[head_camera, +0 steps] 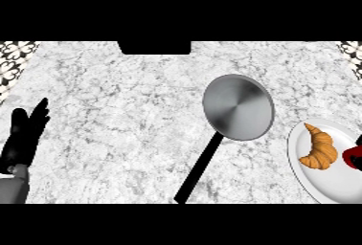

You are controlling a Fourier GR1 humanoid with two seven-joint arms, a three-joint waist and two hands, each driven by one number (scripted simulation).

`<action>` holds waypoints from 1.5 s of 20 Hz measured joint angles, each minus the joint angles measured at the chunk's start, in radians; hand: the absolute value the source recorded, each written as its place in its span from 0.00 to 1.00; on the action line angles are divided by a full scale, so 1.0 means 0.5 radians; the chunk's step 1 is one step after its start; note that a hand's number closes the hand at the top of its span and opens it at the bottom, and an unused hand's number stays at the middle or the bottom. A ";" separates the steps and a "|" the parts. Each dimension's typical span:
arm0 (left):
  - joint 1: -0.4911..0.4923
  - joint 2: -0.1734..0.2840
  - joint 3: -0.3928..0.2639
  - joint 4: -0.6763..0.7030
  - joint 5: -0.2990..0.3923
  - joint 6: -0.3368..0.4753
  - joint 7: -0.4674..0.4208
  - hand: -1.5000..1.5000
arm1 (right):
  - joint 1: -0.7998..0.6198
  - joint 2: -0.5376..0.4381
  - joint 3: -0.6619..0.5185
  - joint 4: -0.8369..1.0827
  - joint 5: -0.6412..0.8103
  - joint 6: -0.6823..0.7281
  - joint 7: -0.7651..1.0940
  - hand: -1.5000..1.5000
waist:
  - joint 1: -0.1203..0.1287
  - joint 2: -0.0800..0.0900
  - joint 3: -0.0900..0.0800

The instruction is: Pick the can from the plate and place it in the pan

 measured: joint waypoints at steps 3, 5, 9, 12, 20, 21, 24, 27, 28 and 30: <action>0.014 -0.020 0.019 0.016 -0.019 -0.015 -0.033 0.50 | 0.039 0.000 0.002 -0.006 0.047 -0.029 -0.123 1.00 | -0.004 0.000 0.000; 0.038 -0.021 0.033 0.040 -0.013 -0.027 -0.073 0.50 | 0.132 -0.006 0.046 -0.067 0.077 -0.095 -0.285 1.00 | -0.011 -0.005 -0.008; 0.081 -0.015 0.042 -0.029 -0.015 -0.024 -0.050 0.50 | 0.366 -0.074 0.117 -0.266 0.094 -0.174 -0.641 1.00 | -0.024 -0.017 -0.017; 0.065 -0.016 0.050 -0.052 -0.018 -0.032 -0.005 0.50 | 0.520 -0.108 0.052 -0.342 0.042 -0.224 -0.851 1.00 | -0.024 -0.016 -0.015; 0.069 -0.028 0.072 -0.044 -0.034 -0.035 -0.001 0.50 | 0.658 -0.042 -0.213 -0.726 -0.139 -0.511 -1.193 1.00 | -0.052 -0.015 -0.002; 0.065 -0.016 0.086 -0.027 -0.026 -0.049 -0.008 0.50 | 0.650 -0.026 -0.245 -0.782 -0.184 -0.529 -1.219 1.00 | -0.051 -0.014 -0.002; 0.071 -0.017 0.089 -0.039 -0.033 -0.056 -0.012 0.50 | 0.666 0.016 -0.309 -1.004 -0.268 -0.524 -1.221 1.00 | -0.040 -0.011 -0.002; 0.038 -0.044 0.067 -0.074 -0.066 -0.033 0.040 0.50 | 0.617 0.106 -0.270 -1.157 -0.272 -0.500 -1.126 1.00 | -0.024 -0.006 -0.001; 0.045 -0.055 0.066 -0.072 -0.071 -0.037 0.024 0.50 | 0.593 0.131 -0.262 -1.193 -0.266 -0.483 -1.091 1.00 | -0.019 -0.005 -0.001; 0.053 -0.070 0.070 -0.052 -0.074 -0.050 -0.004 0.50 | 0.494 0.166 -0.234 -1.208 -0.269 -0.441 -1.021 1.00 | -0.010 -0.003 -0.001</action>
